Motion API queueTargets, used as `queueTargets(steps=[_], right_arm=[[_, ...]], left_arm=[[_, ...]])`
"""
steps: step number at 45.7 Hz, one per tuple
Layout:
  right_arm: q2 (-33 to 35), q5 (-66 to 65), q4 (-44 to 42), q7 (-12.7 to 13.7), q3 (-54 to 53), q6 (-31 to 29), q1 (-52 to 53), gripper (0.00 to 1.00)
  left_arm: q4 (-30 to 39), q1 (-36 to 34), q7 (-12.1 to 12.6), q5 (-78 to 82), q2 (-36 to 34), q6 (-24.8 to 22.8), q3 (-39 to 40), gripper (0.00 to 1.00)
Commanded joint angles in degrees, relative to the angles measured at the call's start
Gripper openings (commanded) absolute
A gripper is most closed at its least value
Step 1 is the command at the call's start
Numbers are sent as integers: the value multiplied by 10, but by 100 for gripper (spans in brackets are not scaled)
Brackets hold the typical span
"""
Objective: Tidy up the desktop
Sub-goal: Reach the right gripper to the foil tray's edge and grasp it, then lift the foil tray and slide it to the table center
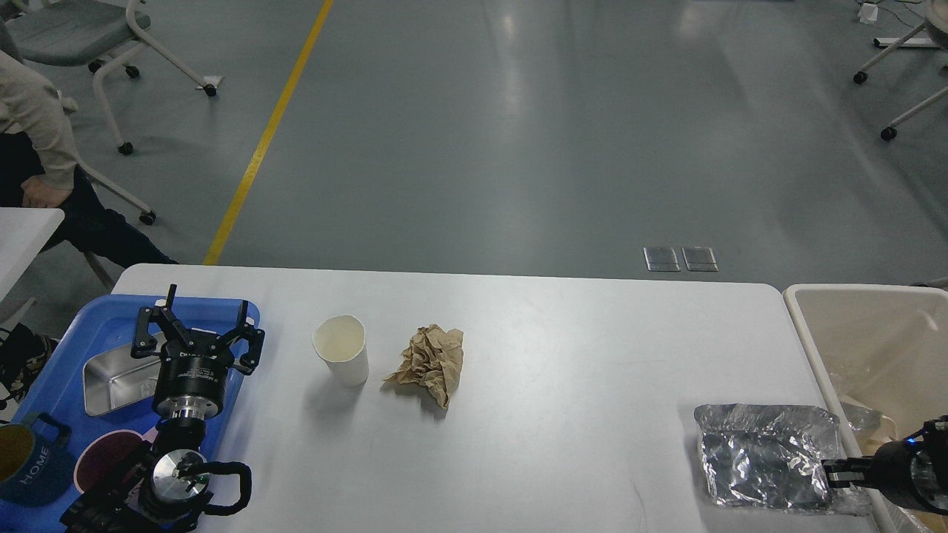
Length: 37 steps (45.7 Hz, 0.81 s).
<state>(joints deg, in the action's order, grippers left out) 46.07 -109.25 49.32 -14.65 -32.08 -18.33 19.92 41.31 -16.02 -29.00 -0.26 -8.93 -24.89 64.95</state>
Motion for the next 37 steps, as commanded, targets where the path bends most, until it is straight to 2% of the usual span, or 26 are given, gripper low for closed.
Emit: queueTargets(steps=[1, 9, 14, 24, 33, 37], right_arm=[[1, 3, 0, -1, 1, -3, 6, 0], [3, 16, -1, -6, 0, -8, 13, 0], [10, 47, 0, -32, 1, -38, 28, 0], [37, 56, 21, -35, 0, -51, 60, 0], [101, 60, 97, -34, -1, -57, 63, 0], [169, 61, 169, -32, -2, -58, 66, 0]], left_arm=[[0, 0, 0, 0, 0, -1, 0, 96], [0, 1, -1, 0, -3, -1, 0, 96], [0, 1, -2, 0, -7, -1, 0, 96], [0, 1, -4, 0, -8, 0, 0, 96], [0, 1, -3, 0, -8, 0, 0, 96], [0, 1, -3, 0, -7, 0, 0, 96]])
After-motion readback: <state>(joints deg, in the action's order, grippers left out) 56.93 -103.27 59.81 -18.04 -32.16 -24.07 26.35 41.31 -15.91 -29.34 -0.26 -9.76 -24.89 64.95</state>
